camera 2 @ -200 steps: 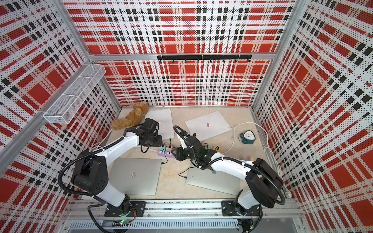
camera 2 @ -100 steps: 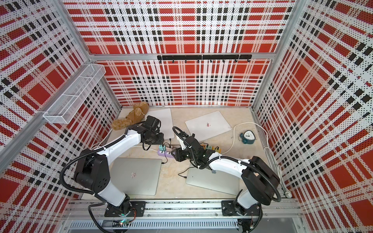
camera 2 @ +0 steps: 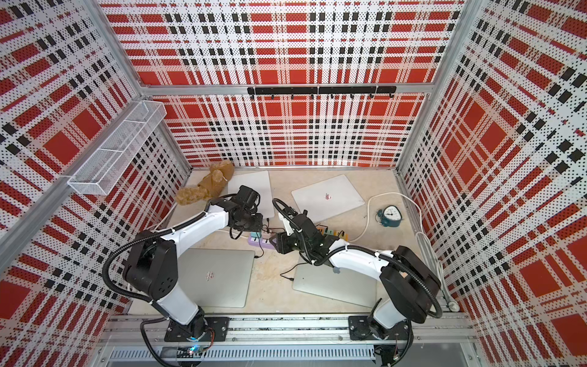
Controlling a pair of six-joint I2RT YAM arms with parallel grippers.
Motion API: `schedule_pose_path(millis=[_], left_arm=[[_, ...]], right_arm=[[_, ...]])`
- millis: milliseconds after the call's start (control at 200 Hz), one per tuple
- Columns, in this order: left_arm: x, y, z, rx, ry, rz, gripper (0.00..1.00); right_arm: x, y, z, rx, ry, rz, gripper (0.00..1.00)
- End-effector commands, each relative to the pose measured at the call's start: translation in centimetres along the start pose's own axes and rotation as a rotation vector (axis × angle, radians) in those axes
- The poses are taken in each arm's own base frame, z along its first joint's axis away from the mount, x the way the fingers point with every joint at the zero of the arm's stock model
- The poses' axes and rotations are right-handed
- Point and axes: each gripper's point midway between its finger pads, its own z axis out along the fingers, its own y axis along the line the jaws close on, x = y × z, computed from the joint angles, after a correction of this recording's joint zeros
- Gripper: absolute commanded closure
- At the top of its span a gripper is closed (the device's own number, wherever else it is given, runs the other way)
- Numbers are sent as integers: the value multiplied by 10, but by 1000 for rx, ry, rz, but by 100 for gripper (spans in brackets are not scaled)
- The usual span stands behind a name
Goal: Unplug the laptop charger
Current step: Remove the plug from the socket.
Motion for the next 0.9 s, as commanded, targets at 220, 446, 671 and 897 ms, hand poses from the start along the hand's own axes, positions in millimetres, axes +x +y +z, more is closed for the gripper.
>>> schedule_pose_path(millis=[220, 446, 671, 897], left_arm=[[5, -1, 3, -27, 37, 34, 51], [9, 2, 7, -48, 58, 37, 54], [6, 1, 3, -47, 52, 33, 67], [12, 5, 3, -62, 61, 25, 67]], right_arm=[[-1, -4, 4, -7, -4, 13, 52], [0, -5, 6, -10, 3, 21, 52], [-1, -10, 8, 2, 0, 50, 53], [1, -25, 8, 47, -20, 164, 59]])
